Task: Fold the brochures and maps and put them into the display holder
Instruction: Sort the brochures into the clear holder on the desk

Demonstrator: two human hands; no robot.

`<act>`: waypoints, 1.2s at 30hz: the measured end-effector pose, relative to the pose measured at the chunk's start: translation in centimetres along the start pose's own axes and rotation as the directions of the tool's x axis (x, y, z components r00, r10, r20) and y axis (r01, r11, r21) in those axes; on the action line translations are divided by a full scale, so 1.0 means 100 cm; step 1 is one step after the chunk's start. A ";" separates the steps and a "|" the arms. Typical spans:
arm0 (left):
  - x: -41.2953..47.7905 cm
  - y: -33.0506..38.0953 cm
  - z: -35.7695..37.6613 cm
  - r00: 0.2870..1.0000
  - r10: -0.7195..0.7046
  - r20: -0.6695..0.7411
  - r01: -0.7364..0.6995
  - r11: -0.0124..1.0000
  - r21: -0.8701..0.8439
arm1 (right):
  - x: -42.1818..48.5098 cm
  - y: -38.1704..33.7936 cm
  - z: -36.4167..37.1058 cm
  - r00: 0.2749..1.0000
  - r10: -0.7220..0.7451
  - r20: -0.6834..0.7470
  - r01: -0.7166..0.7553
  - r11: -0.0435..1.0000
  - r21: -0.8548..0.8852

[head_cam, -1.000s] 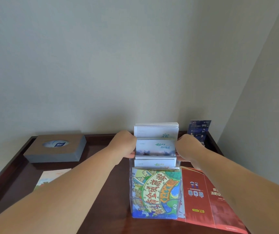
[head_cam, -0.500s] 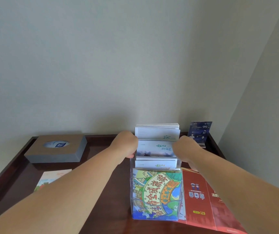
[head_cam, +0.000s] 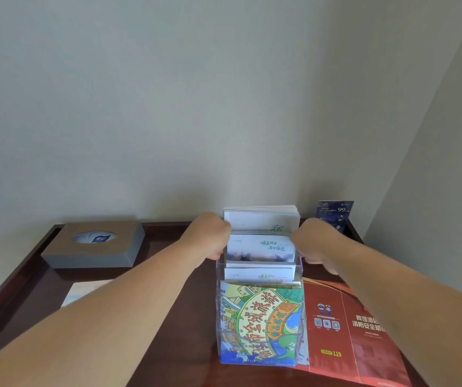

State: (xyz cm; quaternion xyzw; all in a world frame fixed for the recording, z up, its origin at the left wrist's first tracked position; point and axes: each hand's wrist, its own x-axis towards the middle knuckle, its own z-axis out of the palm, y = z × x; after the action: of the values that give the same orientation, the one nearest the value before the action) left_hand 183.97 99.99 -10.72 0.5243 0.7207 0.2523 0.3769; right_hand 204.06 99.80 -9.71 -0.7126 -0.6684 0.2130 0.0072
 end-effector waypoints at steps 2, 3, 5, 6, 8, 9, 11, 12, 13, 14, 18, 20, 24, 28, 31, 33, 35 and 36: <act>0.001 -0.001 -0.014 1.000 0.008 0.007 -0.007 1.000 -0.027 | -0.002 0.001 -0.012 0.995 -0.007 -0.100 0.008 1.000 0.010; 0.002 -0.002 -0.023 1.000 0.010 -0.005 -0.010 0.999 -0.046 | -0.005 -0.003 -0.025 0.991 0.034 -0.130 -0.031 0.999 0.026; 0.005 -0.008 -0.045 0.999 -0.006 -0.048 0.002 0.995 -0.096 | -0.010 -0.018 -0.052 0.952 0.040 -0.304 -0.032 0.999 0.030; 0.007 -0.014 -0.058 0.997 -0.020 -0.069 0.012 0.994 -0.113 | -0.014 -0.029 -0.063 0.923 0.021 -0.385 0.006 0.998 0.068; 0.009 -0.033 -0.082 0.995 -0.040 -0.089 0.030 0.993 -0.111 | -0.023 -0.060 -0.076 0.856 -0.053 -0.515 0.130 0.985 0.115; 0.008 -0.045 -0.094 0.995 -0.051 -0.085 0.042 0.994 -0.101 | -0.026 -0.078 -0.078 0.826 -0.111 -0.553 0.207 0.971 0.115; 0.008 -0.074 -0.115 0.994 -0.093 -0.065 0.087 0.991 -0.099 | -0.037 -0.121 -0.067 0.808 -0.234 -0.541 0.343 0.933 0.108; 0.009 -0.092 -0.125 0.991 -0.121 -0.062 0.115 0.989 -0.087 | -0.044 -0.143 -0.054 0.816 -0.286 -0.503 0.388 0.915 0.108; 0.010 -0.111 -0.135 0.986 -0.152 -0.065 0.148 0.987 -0.067 | -0.047 -0.163 -0.037 0.820 -0.344 -0.457 0.433 0.896 0.102; 0.010 -0.130 -0.143 0.981 -0.182 -0.070 0.180 0.983 -0.044 | -0.049 -0.182 -0.016 0.827 -0.402 -0.392 0.471 0.877 0.093; 0.009 -0.213 -0.172 0.972 -0.204 -0.116 0.216 0.971 0.100 | -0.044 -0.245 0.082 0.883 -0.465 -0.054 0.469 0.878 0.100; 0.008 -0.252 -0.183 0.964 -0.246 -0.099 0.257 0.960 0.114 | -0.038 -0.268 0.131 0.922 -0.366 0.128 0.331 0.915 0.229; 0.013 -0.324 -0.197 0.954 -0.292 -0.071 0.300 0.937 0.179 | -0.026 -0.299 0.221 0.924 -0.146 0.353 0.006 0.930 0.368; 0.017 -0.369 -0.199 0.936 -0.348 -0.054 0.352 0.913 0.205 | -0.023 -0.312 0.281 0.858 0.050 0.511 -0.342 0.798 0.496; 0.027 -0.381 -0.195 0.923 -0.377 -0.075 0.383 0.916 0.119 | -0.021 -0.318 0.301 0.819 0.121 0.561 -0.475 0.691 0.545; 0.035 -0.381 -0.191 0.908 -0.415 -0.062 0.417 0.909 0.025 | -0.017 -0.322 0.306 0.812 0.139 0.566 -0.510 0.641 0.574; 0.040 -0.381 -0.189 0.876 -0.480 -0.047 0.479 0.877 -0.046 | -0.015 -0.325 0.307 0.809 0.153 0.567 -0.523 0.628 0.577; 0.041 -0.381 -0.188 0.859 -0.511 -0.042 0.507 0.858 -0.084 | -0.015 -0.326 0.307 0.807 0.154 0.571 -0.527 0.624 0.576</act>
State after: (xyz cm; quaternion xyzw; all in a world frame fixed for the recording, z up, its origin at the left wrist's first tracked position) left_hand 146.54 92.16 -29.76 0.2937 0.8357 0.1853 0.4255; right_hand 163.48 93.42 -27.57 -0.6956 -0.3602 0.6167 0.0785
